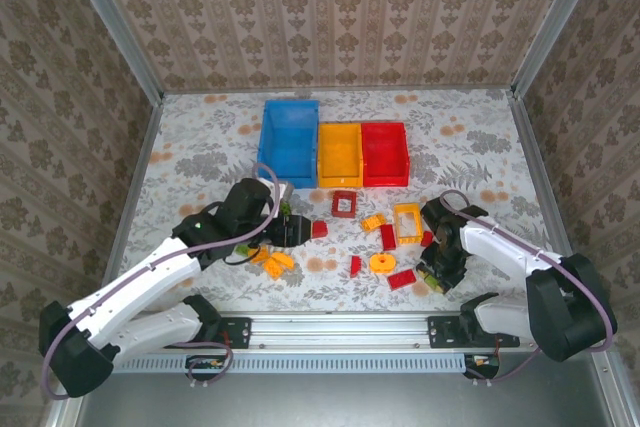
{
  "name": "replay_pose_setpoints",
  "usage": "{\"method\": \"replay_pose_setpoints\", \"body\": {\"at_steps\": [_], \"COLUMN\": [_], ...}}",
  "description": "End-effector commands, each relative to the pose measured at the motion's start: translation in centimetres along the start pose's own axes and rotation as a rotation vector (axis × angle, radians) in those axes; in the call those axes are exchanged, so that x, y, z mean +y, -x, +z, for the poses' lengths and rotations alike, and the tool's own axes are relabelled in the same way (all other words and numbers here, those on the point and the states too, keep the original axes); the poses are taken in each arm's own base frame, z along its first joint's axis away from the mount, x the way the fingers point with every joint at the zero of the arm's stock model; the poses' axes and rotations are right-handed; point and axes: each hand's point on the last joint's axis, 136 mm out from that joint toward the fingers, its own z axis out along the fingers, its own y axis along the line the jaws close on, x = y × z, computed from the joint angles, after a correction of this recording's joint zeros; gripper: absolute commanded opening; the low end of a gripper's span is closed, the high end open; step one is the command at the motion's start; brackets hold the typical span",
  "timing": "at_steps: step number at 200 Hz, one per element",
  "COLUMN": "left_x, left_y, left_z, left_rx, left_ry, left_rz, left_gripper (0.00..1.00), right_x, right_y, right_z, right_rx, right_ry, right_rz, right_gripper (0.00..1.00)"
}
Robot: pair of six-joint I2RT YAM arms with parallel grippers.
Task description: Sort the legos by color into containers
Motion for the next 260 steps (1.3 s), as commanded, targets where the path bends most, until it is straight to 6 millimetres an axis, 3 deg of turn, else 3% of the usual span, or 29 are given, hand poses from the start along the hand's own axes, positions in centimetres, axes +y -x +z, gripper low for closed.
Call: {"method": "replay_pose_setpoints", "body": {"at_steps": [1, 41, 61, 78, 102, 135, 150, 168, 184, 216, 238, 260], "left_x": [-0.2, -1.1, -2.0, -3.0, -4.1, -4.8, -5.0, -5.2, -5.2, -4.7, -4.8, -5.2], "left_y": [0.3, 1.5, 2.9, 4.4, 7.1, 10.2, 11.2, 12.0, 12.2, 11.5, 10.8, 10.4], "left_z": [-0.2, -0.4, -0.6, -1.0, -1.3, -0.9, -0.3, 0.4, 1.2, 3.3, 5.0, 6.8], "left_rx": [-0.020, -0.035, -0.060, -0.086, -0.128, -0.170, -0.167, -0.155, -0.140, -0.073, -0.030, 0.005], "left_ry": [-0.006, -0.016, -0.027, -0.035, -0.023, 0.005, 0.011, 0.017, 0.017, 0.018, -0.001, -0.023], "left_rz": [0.018, 0.037, 0.049, 0.066, 0.091, 0.100, 0.098, 0.091, 0.084, 0.073, 0.061, 0.046], "left_gripper": [0.60, 0.60, 0.60, 0.60, 0.60, 0.60, 0.60, 0.60, 0.60, 0.60, 0.58, 0.55], "right_x": [0.3, 0.1, 0.9, 4.1, 12.1, 22.7, 25.9, 28.1, 29.4, 29.5, 29.5, 28.8], "right_y": [0.9, 1.6, 2.1, 2.8, 3.0, 5.8, 7.7, 9.8, 11.1, 12.2, 12.1, 11.8], "right_z": [-0.3, -5.0, -8.6, -12.7, -15.9, -15.5, -14.5, -13.0, -11.9, -10.4, -11.9, -14.9], "right_rx": [-0.056, -0.186, -0.268, -0.381, -0.431, -0.416, -0.403, -0.376, -0.360, -0.332, -0.376, -0.430], "right_ry": [-0.001, 0.029, 0.085, 0.156, 0.274, 0.355, 0.335, 0.302, 0.263, 0.189, 0.205, 0.243], "right_rz": [0.003, -0.022, -0.059, -0.191, -0.416, -0.566, -0.581, -0.567, -0.561, -0.545, -0.560, -0.552], "right_gripper": [0.32, 0.23, 0.21, 0.21, 0.22, 0.23, 0.23, 0.24, 0.27, 0.43, 0.54, 0.57]}}
